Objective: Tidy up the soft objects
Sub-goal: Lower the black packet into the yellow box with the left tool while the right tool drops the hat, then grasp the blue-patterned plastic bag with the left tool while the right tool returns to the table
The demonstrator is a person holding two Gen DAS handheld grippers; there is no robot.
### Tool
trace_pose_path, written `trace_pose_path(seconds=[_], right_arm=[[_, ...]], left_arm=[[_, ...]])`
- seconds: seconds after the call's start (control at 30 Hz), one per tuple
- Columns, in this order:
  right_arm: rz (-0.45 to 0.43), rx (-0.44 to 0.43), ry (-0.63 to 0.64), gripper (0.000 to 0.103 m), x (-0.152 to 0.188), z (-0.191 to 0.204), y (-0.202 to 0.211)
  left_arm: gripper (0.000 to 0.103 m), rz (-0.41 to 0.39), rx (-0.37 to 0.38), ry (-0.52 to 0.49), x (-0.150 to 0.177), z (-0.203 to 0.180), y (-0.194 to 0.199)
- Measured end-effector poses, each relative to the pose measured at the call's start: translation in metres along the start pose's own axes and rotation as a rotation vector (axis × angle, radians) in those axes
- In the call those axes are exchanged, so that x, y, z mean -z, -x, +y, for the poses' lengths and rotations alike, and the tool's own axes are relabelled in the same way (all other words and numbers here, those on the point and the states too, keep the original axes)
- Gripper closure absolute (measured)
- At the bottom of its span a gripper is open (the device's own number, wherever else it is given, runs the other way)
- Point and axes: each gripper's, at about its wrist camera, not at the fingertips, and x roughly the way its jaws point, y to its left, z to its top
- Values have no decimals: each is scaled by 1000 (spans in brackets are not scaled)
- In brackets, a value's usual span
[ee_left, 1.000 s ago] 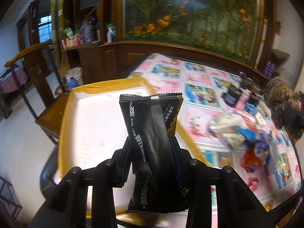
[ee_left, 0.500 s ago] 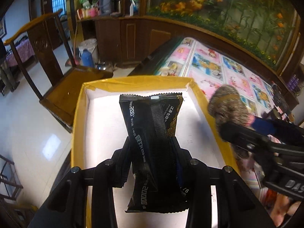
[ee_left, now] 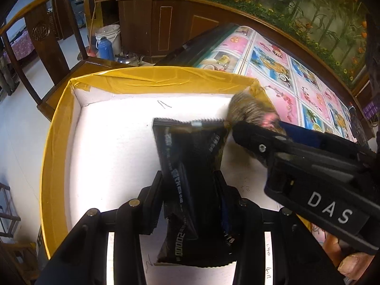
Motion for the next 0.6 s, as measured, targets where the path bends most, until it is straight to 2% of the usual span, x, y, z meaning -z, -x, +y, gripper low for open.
trace_pose_path(seconds=[0.1,0.3,0.4,0.6], right_arm=[[-10,-19,-12,37,2,-1,9],[-74,-40,-19,36,18,-11,55],[-131,-76,-17,36,43,-22,95],[-254,-165,-34,36,115,-56,180]], left_arm=[[53,-6,14,5,0,1,2],[53,-54,18,-4,5,0,20],[53,-110,9,-37,14,-7,42],[48,-208,52,-104,40,-38,84]])
